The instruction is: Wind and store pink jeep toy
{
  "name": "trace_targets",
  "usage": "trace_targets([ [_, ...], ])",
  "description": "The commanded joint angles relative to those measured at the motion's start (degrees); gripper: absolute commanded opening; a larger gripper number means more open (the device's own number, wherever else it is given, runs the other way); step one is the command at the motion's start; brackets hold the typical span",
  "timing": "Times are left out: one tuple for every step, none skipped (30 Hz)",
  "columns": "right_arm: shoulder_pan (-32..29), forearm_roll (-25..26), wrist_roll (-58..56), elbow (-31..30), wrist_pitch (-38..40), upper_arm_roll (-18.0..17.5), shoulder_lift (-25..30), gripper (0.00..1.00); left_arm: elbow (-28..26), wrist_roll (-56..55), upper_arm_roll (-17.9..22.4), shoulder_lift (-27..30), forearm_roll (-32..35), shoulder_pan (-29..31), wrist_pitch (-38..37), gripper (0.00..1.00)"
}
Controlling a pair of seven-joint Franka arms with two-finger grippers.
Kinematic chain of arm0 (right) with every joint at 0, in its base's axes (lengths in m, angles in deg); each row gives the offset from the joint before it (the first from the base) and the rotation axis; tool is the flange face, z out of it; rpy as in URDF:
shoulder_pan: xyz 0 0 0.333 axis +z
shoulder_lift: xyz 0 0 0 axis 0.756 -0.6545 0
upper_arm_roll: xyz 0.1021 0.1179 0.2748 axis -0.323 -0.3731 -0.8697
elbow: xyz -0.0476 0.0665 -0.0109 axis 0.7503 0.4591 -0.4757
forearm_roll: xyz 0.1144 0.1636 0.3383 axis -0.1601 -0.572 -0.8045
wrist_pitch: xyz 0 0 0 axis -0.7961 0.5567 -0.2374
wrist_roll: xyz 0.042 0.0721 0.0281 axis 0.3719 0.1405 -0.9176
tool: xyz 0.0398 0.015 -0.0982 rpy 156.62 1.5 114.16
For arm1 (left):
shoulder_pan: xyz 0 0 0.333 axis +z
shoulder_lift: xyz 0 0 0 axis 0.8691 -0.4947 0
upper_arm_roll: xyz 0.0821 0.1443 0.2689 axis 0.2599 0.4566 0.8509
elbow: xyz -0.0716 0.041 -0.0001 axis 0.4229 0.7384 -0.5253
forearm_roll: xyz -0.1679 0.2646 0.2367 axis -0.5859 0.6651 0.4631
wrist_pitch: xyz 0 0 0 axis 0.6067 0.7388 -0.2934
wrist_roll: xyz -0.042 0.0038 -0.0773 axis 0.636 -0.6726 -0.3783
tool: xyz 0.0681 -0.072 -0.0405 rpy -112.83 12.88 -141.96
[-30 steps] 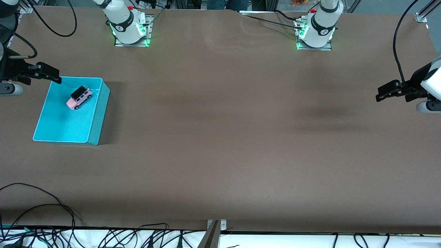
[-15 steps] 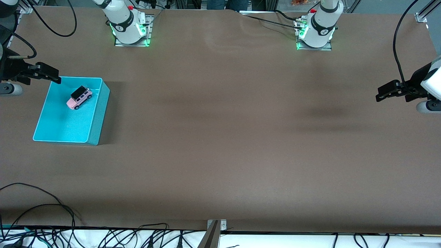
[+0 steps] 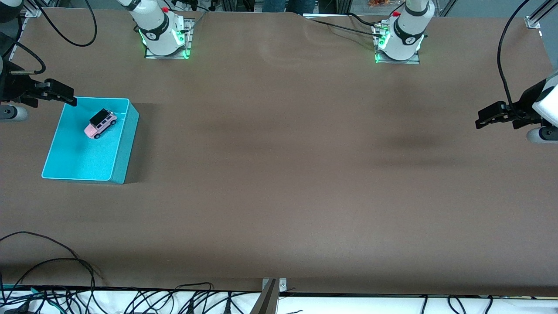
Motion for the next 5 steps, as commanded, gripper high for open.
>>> trace_targets([
  [-0.1,-0.8,-0.8,0.7,0.5,0.3,0.1,1.00,-0.4,1.1,0.1,0.5,-0.8,0.1,0.5,1.00],
  [-0.1,-0.8,-0.8,0.7,0.5,0.3,0.1,1.00,-0.4,1.1,0.1,0.5,-0.8,0.1,0.5,1.00],
  [-0.1,-0.9,-0.9,0.7,0.4,0.3,0.1,1.00,-0.4,1.1,0.1,0.5,-0.8,0.1,0.4,1.00],
  [-0.1,-0.9,-0.8,0.7,0.4,0.3,0.1,1.00,-0.4,1.1,0.1,0.5,-0.8,0.1,0.4,1.00],
  [-0.1,-0.8,-0.8,0.7,0.3,0.3,0.1,1.00,-0.4,1.1,0.0,0.5,-0.8,0.1,0.4,1.00],
])
